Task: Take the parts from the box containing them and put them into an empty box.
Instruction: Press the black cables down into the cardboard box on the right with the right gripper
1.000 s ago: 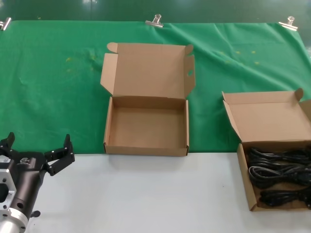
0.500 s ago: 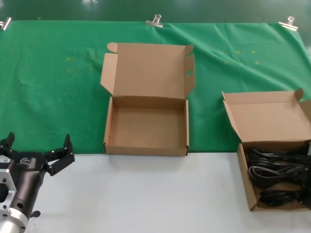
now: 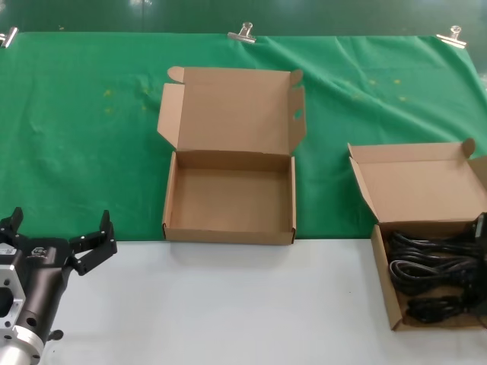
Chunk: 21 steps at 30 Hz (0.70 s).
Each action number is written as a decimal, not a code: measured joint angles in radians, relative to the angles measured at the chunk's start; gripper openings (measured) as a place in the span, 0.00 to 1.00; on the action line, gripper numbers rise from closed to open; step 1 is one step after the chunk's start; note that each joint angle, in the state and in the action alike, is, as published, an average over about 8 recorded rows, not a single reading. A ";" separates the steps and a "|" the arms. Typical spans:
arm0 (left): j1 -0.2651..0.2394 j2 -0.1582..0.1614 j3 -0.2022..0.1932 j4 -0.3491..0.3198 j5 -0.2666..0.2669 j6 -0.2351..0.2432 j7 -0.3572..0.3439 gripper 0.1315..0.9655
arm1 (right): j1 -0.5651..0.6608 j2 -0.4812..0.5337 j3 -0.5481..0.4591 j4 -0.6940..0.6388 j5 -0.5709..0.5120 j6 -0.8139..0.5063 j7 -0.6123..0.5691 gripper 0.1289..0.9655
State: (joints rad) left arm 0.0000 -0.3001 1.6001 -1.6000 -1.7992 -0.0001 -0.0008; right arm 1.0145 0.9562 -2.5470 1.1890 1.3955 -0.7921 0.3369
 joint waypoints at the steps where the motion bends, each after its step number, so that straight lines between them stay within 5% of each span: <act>1: 0.000 0.000 0.000 0.000 0.000 0.000 0.000 1.00 | 0.004 -0.002 -0.003 -0.005 0.002 -0.002 -0.004 0.85; 9: 0.000 0.000 0.000 0.000 0.000 0.000 0.000 1.00 | 0.026 -0.015 -0.022 -0.030 0.009 -0.012 -0.025 0.77; 21: 0.000 0.000 0.000 0.000 0.000 0.000 0.000 1.00 | 0.023 -0.004 -0.042 -0.011 0.017 -0.009 -0.035 0.45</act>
State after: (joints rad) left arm 0.0000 -0.3001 1.6001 -1.6000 -1.7993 -0.0001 -0.0008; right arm 1.0376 0.9523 -2.5885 1.1776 1.4124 -0.8012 0.3023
